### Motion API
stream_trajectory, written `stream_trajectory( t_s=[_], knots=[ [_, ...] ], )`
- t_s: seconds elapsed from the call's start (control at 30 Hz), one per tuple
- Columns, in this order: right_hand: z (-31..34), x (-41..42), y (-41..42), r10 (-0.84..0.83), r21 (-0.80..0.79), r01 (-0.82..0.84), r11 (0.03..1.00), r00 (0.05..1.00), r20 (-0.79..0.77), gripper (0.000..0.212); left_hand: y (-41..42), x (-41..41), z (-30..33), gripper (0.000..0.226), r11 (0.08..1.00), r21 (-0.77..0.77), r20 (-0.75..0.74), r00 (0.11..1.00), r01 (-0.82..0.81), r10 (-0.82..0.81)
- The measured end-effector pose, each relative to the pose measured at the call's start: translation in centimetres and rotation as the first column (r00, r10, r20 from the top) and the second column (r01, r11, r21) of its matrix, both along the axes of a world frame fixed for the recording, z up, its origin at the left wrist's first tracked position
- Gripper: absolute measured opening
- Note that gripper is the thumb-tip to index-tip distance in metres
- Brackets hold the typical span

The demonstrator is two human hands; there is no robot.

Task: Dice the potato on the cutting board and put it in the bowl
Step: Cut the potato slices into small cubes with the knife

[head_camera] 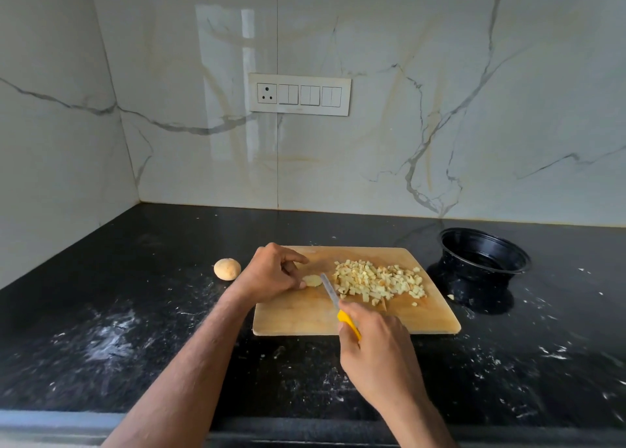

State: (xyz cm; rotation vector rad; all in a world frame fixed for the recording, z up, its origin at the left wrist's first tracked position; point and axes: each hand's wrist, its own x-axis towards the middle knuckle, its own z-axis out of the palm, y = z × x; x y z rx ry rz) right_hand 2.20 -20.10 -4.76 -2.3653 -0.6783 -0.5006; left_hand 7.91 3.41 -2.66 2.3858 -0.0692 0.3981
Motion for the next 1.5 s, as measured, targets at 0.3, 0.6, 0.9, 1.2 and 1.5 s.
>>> stream_trajectory(
  t_s=[0.3,0.6,0.9,1.2,1.5],
  knots=[
    [0.4,2.0,4.2,-0.017,-0.062,0.018,0.998,1.0,0.021,0.036,0.3,0.0,0.3,0.032,1.0,-0.009,-0.009,1.0,0.0,0.0],
    [-0.2,2.1,4.2,0.015,-0.11,-0.015,0.994,1.0,-0.004,0.039,-0.2,0.2,0.2,0.028,0.999,-0.011,-0.004,0.999,-0.036,0.036],
    [-1.3,-0.7,1.0,0.002,-0.09,-0.007,0.996,0.998,-0.056,0.044,-0.1,0.1,0.2,0.028,0.998,-0.021,-0.029,0.998,-0.063,0.062],
    [0.2,0.8,3.7,-0.022,-0.028,0.022,0.999,1.0,-0.013,0.035,0.4,-0.1,0.3,0.031,0.995,-0.083,-0.061,0.997,-0.055,0.05],
    [-0.2,1.5,5.2,-0.029,-0.074,0.029,0.997,1.0,0.002,0.035,0.6,0.1,0.1,0.029,0.995,-0.076,-0.049,0.997,-0.061,0.057]
  ],
)
